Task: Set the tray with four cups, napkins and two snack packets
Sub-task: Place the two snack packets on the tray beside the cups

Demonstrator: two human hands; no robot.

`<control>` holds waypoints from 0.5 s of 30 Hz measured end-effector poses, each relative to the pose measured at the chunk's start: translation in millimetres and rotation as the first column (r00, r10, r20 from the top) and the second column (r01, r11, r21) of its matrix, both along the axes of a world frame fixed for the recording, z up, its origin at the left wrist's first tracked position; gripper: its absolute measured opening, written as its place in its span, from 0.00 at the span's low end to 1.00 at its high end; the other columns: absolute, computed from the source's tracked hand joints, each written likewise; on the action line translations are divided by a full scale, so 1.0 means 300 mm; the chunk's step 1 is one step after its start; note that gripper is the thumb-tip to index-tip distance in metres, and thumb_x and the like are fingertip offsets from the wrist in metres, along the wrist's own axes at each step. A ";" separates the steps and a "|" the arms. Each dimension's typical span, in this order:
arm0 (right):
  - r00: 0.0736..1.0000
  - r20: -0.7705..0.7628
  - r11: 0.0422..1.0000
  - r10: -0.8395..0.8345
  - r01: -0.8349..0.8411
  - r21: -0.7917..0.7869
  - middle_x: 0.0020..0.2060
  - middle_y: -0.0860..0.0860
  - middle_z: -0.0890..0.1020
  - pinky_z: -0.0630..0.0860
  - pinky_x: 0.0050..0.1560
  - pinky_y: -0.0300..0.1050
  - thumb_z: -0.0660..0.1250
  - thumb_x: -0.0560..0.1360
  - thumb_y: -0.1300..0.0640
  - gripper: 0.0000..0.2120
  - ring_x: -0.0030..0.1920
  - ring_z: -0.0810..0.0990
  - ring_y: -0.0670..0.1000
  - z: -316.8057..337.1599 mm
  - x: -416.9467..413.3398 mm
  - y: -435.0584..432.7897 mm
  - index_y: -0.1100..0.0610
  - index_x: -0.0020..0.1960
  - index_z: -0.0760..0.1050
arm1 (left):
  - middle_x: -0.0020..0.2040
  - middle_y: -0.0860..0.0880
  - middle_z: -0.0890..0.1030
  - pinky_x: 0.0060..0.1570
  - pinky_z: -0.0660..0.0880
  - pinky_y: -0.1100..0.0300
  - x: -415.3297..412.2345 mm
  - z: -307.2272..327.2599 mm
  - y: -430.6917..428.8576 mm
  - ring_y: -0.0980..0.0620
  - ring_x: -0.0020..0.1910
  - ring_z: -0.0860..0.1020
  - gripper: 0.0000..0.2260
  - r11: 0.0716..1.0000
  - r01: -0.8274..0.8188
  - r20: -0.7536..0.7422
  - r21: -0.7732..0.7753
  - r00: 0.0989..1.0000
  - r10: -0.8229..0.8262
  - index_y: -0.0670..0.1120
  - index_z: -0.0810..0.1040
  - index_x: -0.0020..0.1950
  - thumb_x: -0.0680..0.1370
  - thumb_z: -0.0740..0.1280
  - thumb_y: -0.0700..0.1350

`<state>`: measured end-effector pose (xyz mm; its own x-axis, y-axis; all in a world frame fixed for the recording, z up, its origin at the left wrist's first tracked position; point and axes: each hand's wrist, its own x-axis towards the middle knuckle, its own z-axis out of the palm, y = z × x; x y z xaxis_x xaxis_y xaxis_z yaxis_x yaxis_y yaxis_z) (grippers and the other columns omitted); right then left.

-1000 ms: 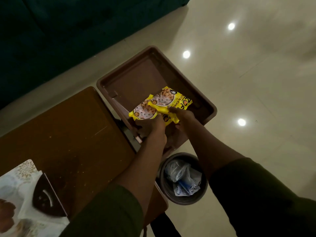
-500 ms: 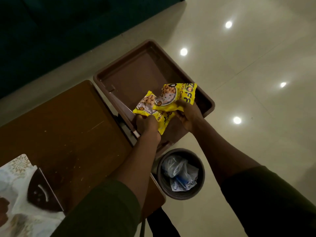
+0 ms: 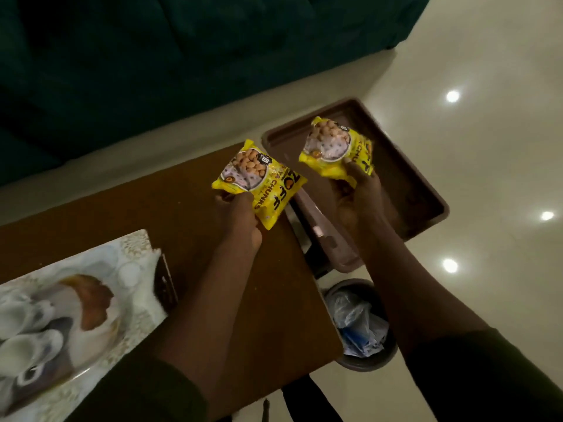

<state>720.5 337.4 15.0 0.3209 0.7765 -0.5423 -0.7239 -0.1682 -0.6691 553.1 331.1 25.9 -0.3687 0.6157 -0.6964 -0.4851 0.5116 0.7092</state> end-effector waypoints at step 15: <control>0.789 -0.010 0.783 0.614 -0.607 0.135 0.71 0.60 0.71 0.74 0.61 0.49 0.54 0.82 0.50 0.24 0.67 0.74 0.59 0.285 -0.887 -0.119 0.60 0.74 0.63 | 0.45 0.47 0.82 0.44 0.78 0.45 -1.004 0.205 -0.327 0.46 0.43 0.80 0.09 0.969 -0.165 -0.117 0.181 0.975 0.188 0.52 0.79 0.48 0.73 0.66 0.38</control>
